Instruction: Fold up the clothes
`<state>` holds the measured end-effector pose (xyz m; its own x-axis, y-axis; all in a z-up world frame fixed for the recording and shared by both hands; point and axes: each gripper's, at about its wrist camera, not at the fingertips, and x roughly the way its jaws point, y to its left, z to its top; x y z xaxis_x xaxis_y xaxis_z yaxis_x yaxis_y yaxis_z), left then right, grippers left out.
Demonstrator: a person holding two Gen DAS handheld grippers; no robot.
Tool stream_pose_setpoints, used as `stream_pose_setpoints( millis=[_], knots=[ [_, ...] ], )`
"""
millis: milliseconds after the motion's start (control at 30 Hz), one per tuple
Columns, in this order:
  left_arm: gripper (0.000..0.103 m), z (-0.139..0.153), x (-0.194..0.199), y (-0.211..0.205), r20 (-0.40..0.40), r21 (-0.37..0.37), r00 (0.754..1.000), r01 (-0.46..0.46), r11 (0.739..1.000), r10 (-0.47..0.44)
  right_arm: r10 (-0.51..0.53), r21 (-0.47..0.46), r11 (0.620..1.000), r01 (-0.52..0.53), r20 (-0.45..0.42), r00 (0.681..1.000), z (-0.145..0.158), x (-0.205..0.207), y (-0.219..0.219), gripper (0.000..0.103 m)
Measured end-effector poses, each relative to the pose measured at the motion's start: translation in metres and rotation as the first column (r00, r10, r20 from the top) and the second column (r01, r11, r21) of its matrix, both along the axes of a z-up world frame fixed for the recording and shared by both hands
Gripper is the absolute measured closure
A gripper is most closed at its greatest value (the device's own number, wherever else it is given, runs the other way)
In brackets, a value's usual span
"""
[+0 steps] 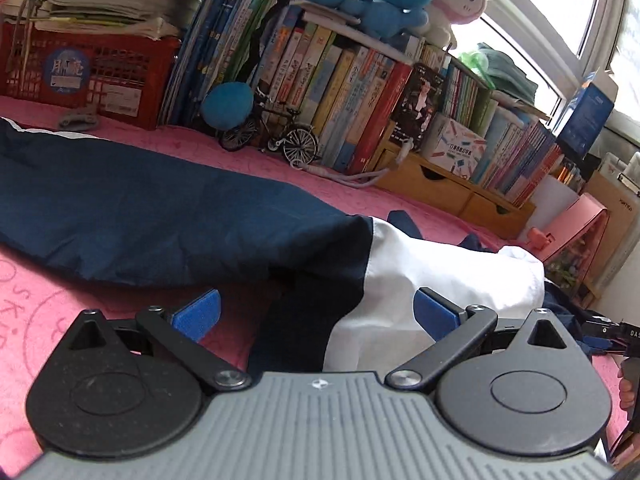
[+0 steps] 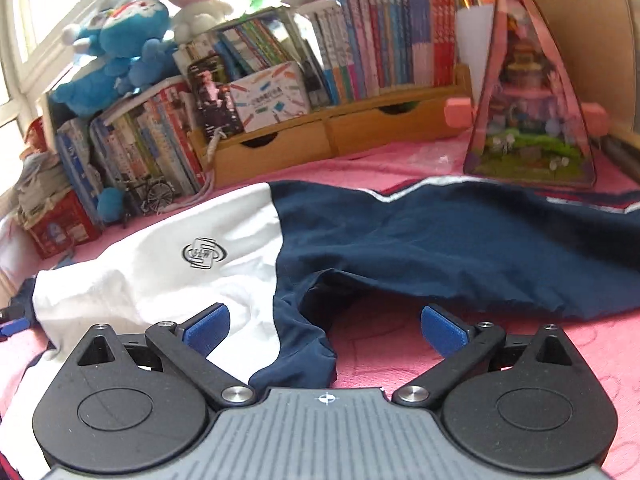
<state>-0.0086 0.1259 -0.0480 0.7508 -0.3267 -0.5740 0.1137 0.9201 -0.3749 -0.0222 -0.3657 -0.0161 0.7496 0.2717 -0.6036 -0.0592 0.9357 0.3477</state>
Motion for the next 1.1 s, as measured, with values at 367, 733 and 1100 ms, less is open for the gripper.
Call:
stream_pose_setpoints(
  millis=[367, 733, 1100],
  knots=[
    [0.093, 0.028, 0.059, 0.019, 0.025, -0.169, 0.990, -0.132, 0.977, 0.138, 0.000, 0.081, 0.997, -0.001, 0.005, 1.000, -0.002, 0.055, 0.044, 0.069],
    [0.054, 0.083, 0.042, 0.041, 0.221, 0.324, 0.962, -0.226, 0.919, 0.159, -0.028, -0.121, 0.991, 0.050, 0.180, 0.983, 0.059, 0.104, 0.077, 0.060],
    [0.011, 0.064, -0.127, 0.043, 0.256, 0.483, 0.958, -0.012, 0.876, -0.127, 0.565, -0.704, 0.652, -0.280, 0.204, 0.800, 0.040, -0.119, 0.147, 0.003]
  ],
)
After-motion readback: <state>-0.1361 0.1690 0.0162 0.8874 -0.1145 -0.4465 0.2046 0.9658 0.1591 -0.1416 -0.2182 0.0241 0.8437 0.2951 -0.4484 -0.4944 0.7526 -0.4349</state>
